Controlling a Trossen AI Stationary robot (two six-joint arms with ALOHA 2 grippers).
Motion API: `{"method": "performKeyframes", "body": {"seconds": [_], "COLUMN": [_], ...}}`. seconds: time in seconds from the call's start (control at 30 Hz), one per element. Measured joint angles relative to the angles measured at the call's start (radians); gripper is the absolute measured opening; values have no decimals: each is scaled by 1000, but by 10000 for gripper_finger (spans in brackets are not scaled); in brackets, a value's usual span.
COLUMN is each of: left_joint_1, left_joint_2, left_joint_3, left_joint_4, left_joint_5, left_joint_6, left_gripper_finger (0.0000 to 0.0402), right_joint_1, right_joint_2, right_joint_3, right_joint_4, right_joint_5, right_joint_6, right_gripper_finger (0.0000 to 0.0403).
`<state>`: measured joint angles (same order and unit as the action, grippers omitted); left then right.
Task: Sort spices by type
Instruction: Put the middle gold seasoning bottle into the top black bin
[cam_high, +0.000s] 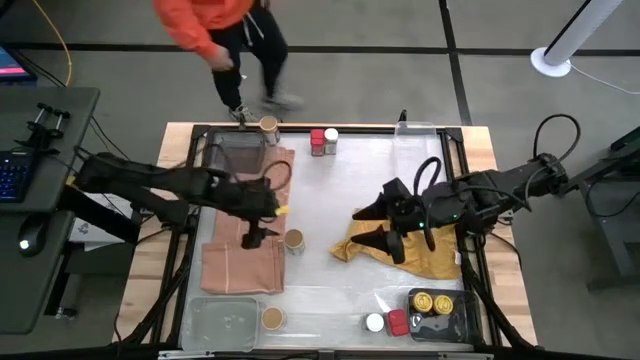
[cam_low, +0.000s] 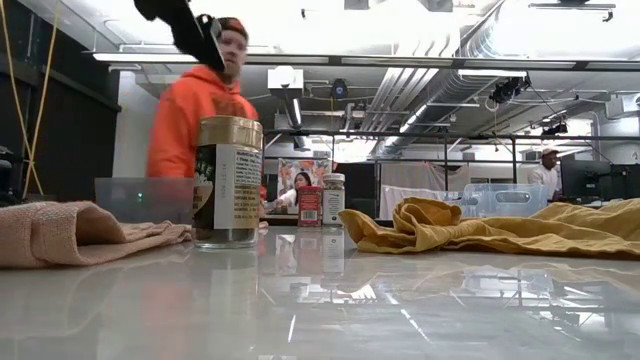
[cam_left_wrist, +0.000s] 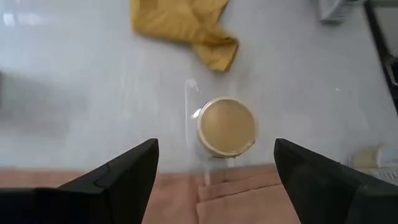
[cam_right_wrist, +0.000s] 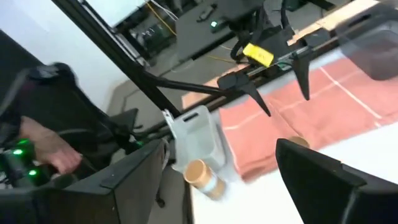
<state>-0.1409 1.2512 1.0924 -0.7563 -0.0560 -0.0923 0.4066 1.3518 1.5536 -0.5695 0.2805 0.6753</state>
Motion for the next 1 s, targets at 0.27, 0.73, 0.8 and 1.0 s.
{"method": "performKeyframes", "body": {"seconds": [0.27,0.73,0.8,1.0], "left_joint_1": [15,21,21,30], "left_joint_2": [152,262,262,263], "left_joint_3": [4,143,143,131], "left_joint_4": [15,-31,-22,1], "left_joint_5": [-8,110,108,72], "left_joint_6": [-16,74,22,-89], "left_gripper_finger": [308,383,380,379], "right_joint_1": [44,67,67,68], "right_joint_2": [0,0,0,0], "right_joint_3": [0,0,0,0], "right_joint_4": [-77,-136,-154,-168], "right_joint_5": [53,53,53,52], "right_joint_6": [5,29,39,42], "right_gripper_finger": [305,305,305,305]}}
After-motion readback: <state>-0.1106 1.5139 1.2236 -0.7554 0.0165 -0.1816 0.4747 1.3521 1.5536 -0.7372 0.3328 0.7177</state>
